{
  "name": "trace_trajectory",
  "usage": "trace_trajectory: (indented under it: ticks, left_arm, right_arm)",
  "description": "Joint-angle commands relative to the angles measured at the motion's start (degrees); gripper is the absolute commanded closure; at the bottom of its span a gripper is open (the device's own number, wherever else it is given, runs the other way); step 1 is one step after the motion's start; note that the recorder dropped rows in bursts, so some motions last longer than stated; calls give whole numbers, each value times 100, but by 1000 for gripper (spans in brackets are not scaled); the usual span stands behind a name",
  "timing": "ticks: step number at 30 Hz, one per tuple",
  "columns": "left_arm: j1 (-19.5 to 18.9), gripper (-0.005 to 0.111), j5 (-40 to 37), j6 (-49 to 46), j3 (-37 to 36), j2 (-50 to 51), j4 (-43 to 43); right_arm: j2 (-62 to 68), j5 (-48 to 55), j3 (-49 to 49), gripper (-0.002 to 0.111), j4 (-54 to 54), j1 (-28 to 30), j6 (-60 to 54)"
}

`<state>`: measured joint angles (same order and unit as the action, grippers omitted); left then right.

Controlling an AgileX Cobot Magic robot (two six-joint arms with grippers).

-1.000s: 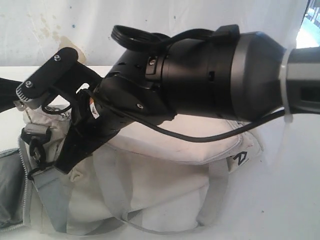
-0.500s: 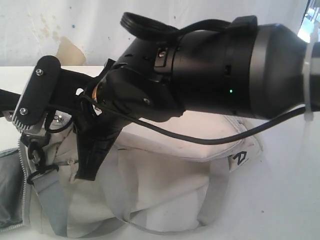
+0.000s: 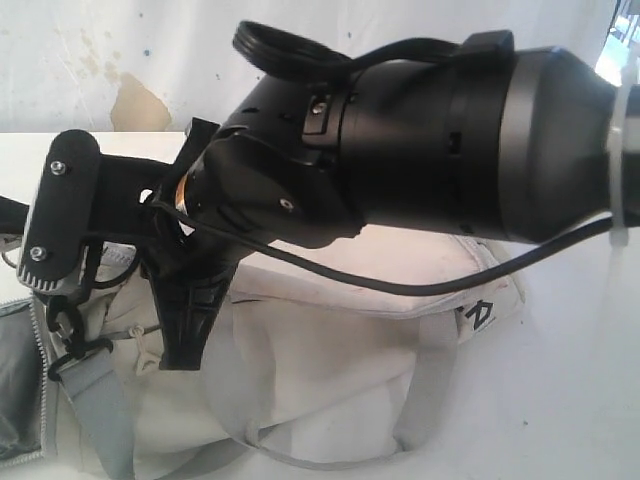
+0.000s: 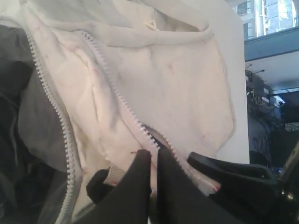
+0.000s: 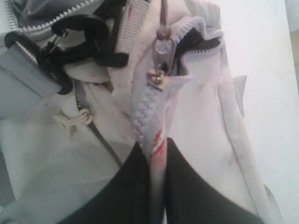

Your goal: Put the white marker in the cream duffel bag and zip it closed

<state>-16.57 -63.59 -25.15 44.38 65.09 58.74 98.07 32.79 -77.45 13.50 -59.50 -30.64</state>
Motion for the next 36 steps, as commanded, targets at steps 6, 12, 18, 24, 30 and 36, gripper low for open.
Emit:
trace_trajectory:
  ticks: [6, 12, 18, 24, 30, 36]
  left_arm:
    - [-115, 107, 2204, -22, 112, -41, -564]
    - [-115, 107, 2653, -49, 112, -3, -396]
    - [-6, 107, 783, -1284, 112, 31, 100]
    - [9, 107, -394, -2189, 112, 31, 394]
    - [236, 92, -638, -2912, 94, 31, 510]
    - [698, 65, -638, -2912, -35, 31, 97]
  right_arm:
    - [-144, 1404, 97, 107, -19, 127, -278]
    - [-144, 1303, 97, 107, -235, 127, -405]
    - [-144, 1009, 97, 107, -364, 127, -275]
    - [-144, 922, 97, 107, -722, 127, 109]
    - [-144, 909, 97, 107, -904, 127, 227]
    - [-144, 910, 97, 107, -925, 127, 283]
